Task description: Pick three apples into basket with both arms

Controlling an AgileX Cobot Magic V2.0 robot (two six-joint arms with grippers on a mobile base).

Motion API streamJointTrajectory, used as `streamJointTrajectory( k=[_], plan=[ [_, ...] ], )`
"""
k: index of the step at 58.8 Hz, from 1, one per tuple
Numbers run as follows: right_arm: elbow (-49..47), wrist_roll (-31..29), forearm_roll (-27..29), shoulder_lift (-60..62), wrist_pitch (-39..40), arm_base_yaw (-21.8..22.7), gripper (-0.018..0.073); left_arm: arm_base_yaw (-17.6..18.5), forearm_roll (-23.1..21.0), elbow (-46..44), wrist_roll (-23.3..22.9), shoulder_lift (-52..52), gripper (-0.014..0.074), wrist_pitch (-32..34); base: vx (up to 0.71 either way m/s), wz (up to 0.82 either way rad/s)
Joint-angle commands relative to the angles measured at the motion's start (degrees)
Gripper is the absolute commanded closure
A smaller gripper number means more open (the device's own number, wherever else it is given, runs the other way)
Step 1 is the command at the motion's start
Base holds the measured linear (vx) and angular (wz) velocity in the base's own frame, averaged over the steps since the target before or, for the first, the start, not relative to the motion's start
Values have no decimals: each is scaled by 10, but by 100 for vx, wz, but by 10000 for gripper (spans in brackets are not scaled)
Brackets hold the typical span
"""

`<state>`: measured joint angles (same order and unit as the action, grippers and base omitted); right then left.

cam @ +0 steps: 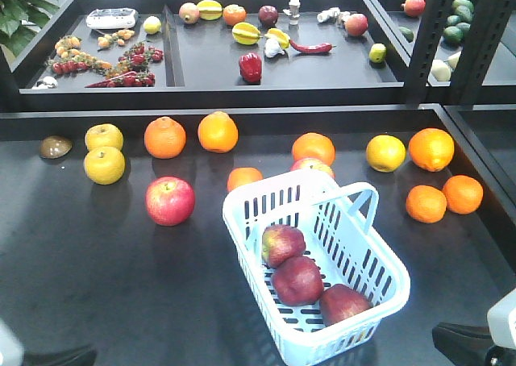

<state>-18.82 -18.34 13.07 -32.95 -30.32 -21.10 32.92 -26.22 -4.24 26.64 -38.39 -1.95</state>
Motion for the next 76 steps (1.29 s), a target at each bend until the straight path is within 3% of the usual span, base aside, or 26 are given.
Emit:
streamJointTrajectory(
  k=[1,6,18,24,57,68,76],
  plan=[
    [-15,-2,5,1,33,-1,567,3,5,24,-50,36,602,79,0,0],
    [-15,-2,5,1,33,-1,567,3,5,47,-67,73,602,90,0,0],
    [-15,-2,6,1,33,-1,567,0,36,45,-46,145,602,112,0,0],
    [-15,-2,6,1,33,-1,567,-20,35,45,-46,170,602,129,0,0],
    [-15,-2,6,1,33,-1,567,-235,34,45,-55,332,602,129,0,0],
    [-15,-2,6,1,33,-1,567,-280,34,45,-110,402,602,109,0,0],
    [-15,-2,6,1,30,-1,567,-291,35,45,-217,399,602,65,0,0]
  ],
)
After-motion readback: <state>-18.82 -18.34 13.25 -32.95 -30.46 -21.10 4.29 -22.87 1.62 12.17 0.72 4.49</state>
